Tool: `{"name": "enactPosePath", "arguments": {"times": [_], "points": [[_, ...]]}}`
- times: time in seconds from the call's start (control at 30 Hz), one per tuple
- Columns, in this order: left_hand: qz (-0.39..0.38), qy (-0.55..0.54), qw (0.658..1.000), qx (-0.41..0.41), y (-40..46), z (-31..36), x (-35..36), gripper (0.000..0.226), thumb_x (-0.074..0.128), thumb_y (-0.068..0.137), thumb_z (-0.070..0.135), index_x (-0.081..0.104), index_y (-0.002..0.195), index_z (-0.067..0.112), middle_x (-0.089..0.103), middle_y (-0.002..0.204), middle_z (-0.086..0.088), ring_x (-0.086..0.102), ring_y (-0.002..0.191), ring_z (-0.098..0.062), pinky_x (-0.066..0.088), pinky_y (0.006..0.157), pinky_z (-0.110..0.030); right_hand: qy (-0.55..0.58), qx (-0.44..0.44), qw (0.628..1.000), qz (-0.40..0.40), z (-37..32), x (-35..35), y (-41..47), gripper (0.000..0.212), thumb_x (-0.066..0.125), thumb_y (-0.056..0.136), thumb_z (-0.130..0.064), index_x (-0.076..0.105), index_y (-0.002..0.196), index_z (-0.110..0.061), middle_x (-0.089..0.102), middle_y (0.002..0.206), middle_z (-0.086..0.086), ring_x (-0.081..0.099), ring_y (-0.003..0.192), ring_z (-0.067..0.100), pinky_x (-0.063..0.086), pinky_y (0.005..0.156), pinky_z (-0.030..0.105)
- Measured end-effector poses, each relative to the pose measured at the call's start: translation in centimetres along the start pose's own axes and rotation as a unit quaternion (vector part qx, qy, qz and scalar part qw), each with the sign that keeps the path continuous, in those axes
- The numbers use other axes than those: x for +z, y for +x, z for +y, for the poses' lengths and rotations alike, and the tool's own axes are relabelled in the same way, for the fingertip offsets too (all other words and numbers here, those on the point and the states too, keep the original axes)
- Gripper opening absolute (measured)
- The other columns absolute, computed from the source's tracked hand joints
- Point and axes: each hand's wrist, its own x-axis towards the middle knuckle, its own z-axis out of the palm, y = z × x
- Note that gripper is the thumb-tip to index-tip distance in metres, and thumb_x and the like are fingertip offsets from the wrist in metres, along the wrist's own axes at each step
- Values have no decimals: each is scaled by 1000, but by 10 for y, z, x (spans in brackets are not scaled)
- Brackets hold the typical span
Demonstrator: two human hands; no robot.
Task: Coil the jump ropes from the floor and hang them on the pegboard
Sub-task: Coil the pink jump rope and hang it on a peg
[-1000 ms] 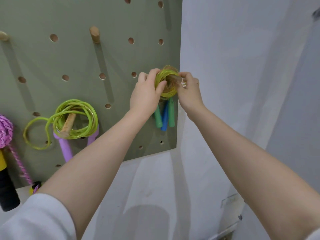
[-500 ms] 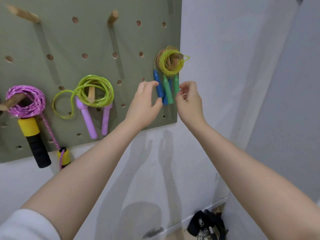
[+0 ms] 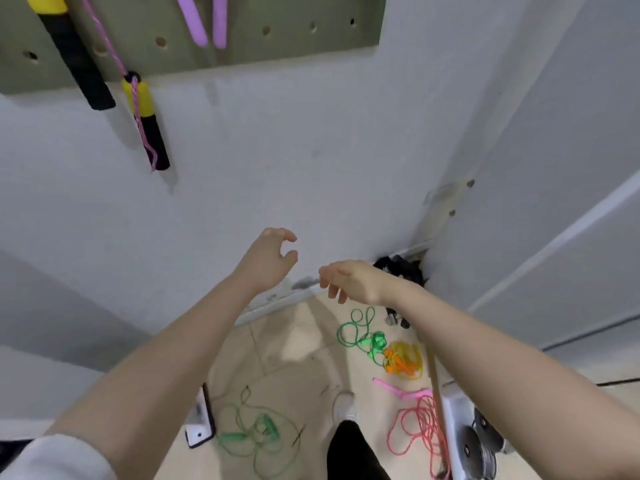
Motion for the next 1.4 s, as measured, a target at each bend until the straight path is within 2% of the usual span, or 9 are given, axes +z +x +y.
{"name": "enactPosePath", "arguments": {"times": [0.13, 0.23, 0.53, 0.63, 0.8, 0.97, 1.03, 1.23, 1.4], "points": [[-61, -67, 988, -121, -30, -52, 72, 28, 49, 93, 16, 53, 121, 13, 54, 124, -10, 56, 100, -23, 44, 79, -25, -3, 94, 994, -48, 74, 63, -6, 45, 29, 99, -42, 59, 94, -8, 57, 87, 2, 52, 74, 15, 34, 58, 15], [-79, -100, 975, -183, -31, -77, 113, 27, 50, 92, 16, 55, 119, 12, 56, 126, -7, 57, 108, -27, 45, 96, -36, -1, 155, 987, -36, 130, 82, -2, 47, 31, 99, -40, 59, 98, -2, 56, 94, 6, 50, 83, 20, 36, 65, 24], [-142, -64, 974, -166, -8, -91, 261, 31, 46, 93, 11, 53, 124, 6, 55, 127, -10, 55, 111, -26, 40, 92, -28, 23, 273, 962, -2, 297, 150, -2, 47, 31, 100, -35, 57, 113, 2, 59, 119, 19, 53, 107, 33, 41, 90, 35], [-162, -63, 971, -161, 2, -90, 327, 30, 47, 92, 11, 55, 121, 7, 54, 128, -8, 55, 111, -26, 35, 91, -24, 48, 313, 949, 0, 361, 174, -6, 40, 33, 100, -31, 59, 108, -1, 61, 108, 19, 52, 91, 27, 40, 82, 32], [-192, -83, 959, -191, 13, -118, 456, 28, 45, 93, 13, 56, 119, 8, 58, 120, -9, 56, 108, -29, 40, 91, -30, 23, 343, 939, 7, 474, 233, -6, 39, 32, 101, -23, 37, 63, -15, 40, 69, -2, 42, 86, 22, 28, 72, 26], [-208, -83, 952, -208, 17, -169, 582, 25, 47, 92, 9, 59, 114, 9, 62, 111, -13, 56, 106, -30, 43, 86, -32, 13, 339, 941, -2, 582, 299, 27, 29, 37, 99, -29, 58, 104, -9, 54, 117, 14, 47, 111, 28, 37, 92, 32], [-222, -77, 951, -203, 24, -191, 624, 25, 46, 92, 10, 59, 114, 10, 61, 113, -10, 57, 106, -27, 43, 84, -30, -10, 325, 946, 13, 617, 320, 51, 37, 37, 99, -25, 49, 128, -6, 46, 136, 15, 41, 127, 29, 32, 103, 34], [-270, -85, 937, -206, 41, -250, 728, 18, 47, 92, 11, 60, 104, 12, 61, 96, -6, 61, 96, -27, 39, 69, -26, -165, 330, 928, 49, 699, 360, 115, 49, 36, 91, -6, 33, 140, -11, 31, 145, 14, 37, 129, 35, 33, 103, 43], [-279, -130, 929, -206, 58, -284, 785, 23, 43, 91, 7, 55, 77, 21, 61, 79, 4, 58, 64, -13, 42, 64, -25, -299, 297, 906, 43, 751, 376, 149, 51, 33, 93, -6, 24, 143, -12, 24, 150, 12, 31, 133, 35, 30, 103, 44]]}}
